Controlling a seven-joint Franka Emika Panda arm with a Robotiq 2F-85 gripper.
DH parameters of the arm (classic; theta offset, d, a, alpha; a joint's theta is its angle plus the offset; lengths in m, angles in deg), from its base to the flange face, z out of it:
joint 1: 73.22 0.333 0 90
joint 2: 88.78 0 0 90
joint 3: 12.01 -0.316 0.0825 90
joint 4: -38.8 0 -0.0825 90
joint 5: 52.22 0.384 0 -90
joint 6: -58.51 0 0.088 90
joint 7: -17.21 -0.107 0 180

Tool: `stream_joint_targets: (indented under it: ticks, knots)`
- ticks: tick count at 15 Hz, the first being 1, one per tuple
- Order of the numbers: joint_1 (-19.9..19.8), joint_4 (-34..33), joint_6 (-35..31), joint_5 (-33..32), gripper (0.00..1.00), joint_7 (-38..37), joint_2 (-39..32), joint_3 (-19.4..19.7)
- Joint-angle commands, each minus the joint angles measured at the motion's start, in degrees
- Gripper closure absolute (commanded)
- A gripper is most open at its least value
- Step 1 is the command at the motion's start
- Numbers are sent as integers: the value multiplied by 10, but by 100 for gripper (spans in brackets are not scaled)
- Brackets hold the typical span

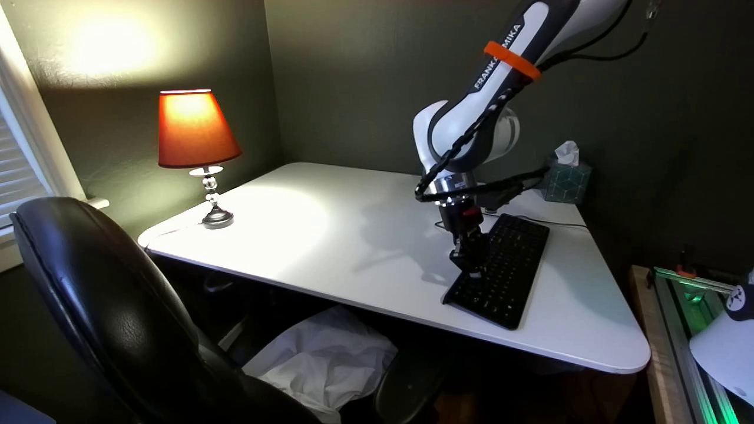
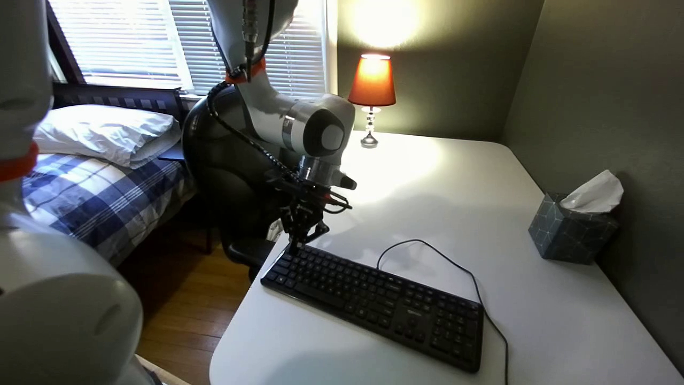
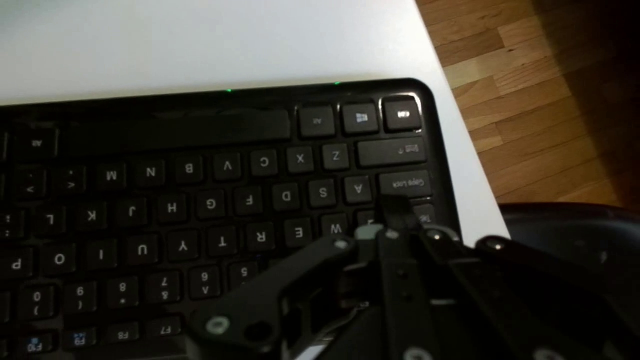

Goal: Press one key on the black keyboard.

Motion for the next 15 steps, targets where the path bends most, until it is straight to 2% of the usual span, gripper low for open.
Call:
stream_joint_targets:
  ticks: [1,2,9,11,15]
  knots:
    - [1,42,-29,6,73,4,45,-4]
    - [2,50,-41,5,68,2,54,-3]
    - [8,107,-103,-1,14,-4,113,-4]
    - [8,125,-118,-3,1,-5,132,-4]
    - [8,159,-145,-3,0,-9,175,-3]
